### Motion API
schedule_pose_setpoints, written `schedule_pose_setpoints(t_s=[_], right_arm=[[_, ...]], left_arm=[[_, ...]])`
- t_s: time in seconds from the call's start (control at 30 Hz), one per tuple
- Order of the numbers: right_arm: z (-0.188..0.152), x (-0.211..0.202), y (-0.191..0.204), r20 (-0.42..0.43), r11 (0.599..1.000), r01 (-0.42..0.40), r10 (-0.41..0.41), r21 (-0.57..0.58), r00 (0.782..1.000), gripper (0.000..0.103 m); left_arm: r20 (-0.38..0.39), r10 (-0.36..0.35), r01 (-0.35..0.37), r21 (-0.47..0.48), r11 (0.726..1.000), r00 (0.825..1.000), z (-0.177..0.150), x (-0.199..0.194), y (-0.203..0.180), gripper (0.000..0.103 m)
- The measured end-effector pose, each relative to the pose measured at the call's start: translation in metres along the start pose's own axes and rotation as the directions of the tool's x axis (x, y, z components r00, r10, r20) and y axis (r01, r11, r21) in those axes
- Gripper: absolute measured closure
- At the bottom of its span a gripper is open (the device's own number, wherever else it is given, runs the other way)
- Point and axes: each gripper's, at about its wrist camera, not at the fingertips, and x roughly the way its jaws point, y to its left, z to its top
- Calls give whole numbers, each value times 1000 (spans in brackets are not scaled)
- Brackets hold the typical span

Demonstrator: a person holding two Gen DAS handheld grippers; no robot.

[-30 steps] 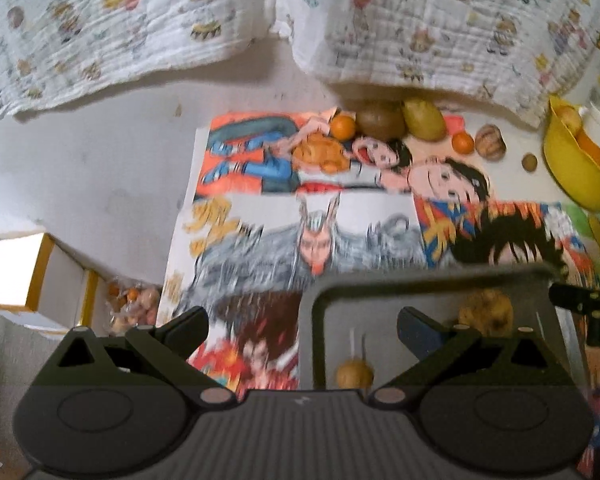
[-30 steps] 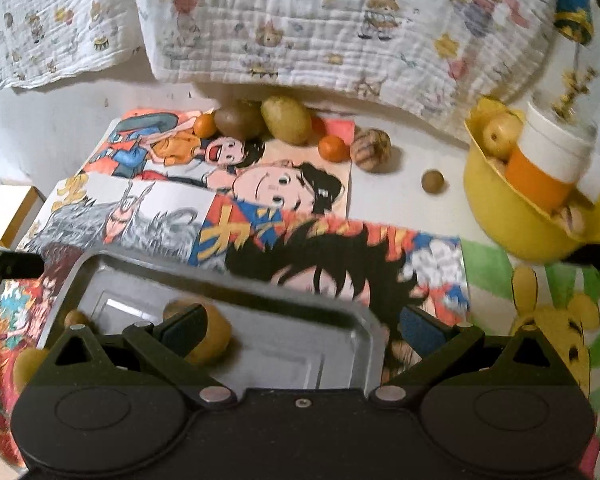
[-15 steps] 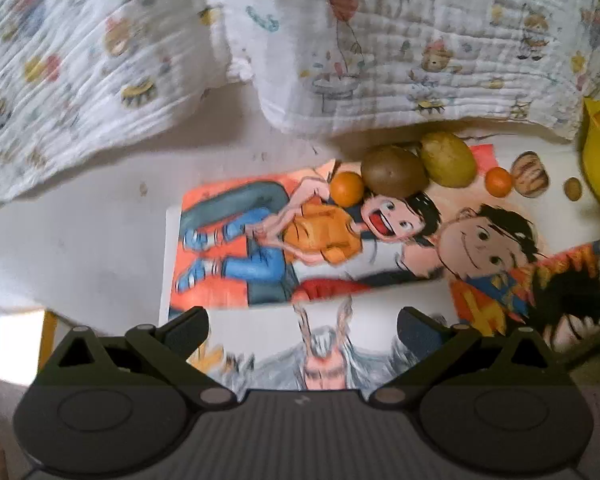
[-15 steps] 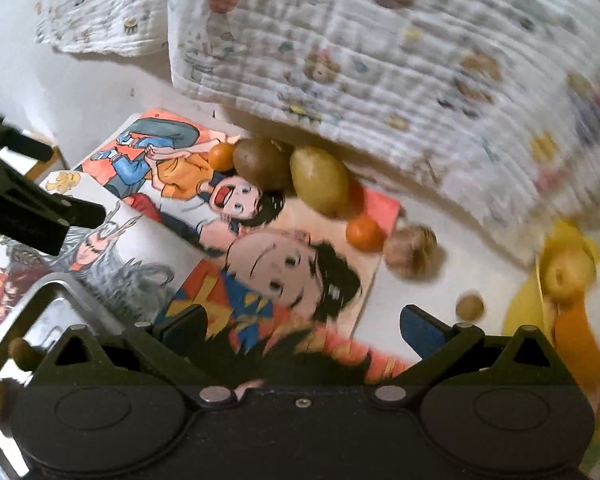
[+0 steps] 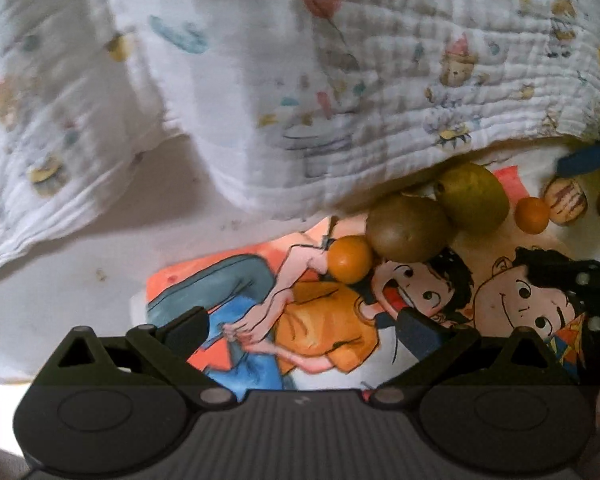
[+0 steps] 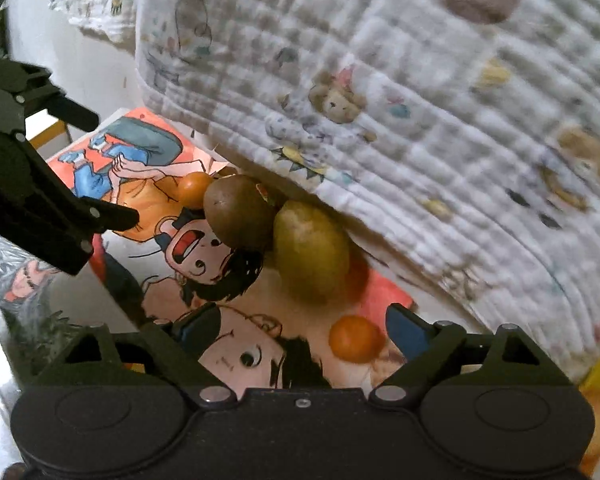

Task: Organize fruits
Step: 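Grasp the small orange with the left tool while the right tool grasps the yellow pear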

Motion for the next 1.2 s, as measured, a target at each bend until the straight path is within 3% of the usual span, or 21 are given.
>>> schedule_pose_setpoints(t_s=[0.13, 0.43, 0.7, 0.97, 1.2], right_arm=[[9, 12, -3, 11, 998, -10, 10, -59, 1000, 17], [15, 39, -14, -20, 998, -38, 37, -43, 999, 32], [20, 45, -22, -6, 998, -47, 47, -45, 999, 39], [27, 51, -24, 7, 995, -69, 69, -73, 998, 43], [29, 58, -18, 12, 994, -71, 72, -86, 997, 47]], left_arm=[[23, -9, 7, 95, 995, 1000, 0, 11, -5, 3], [27, -37, 32, 158, 987, 999, 5, 29, -8, 13], [19, -61, 56, 196, 979, 998, 3, 40, -8, 34], [17, -99, 90, 289, 953, 995, 7, 51, -11, 51], [11, -129, 120, 287, 950, 992, 16, 58, -15, 65]])
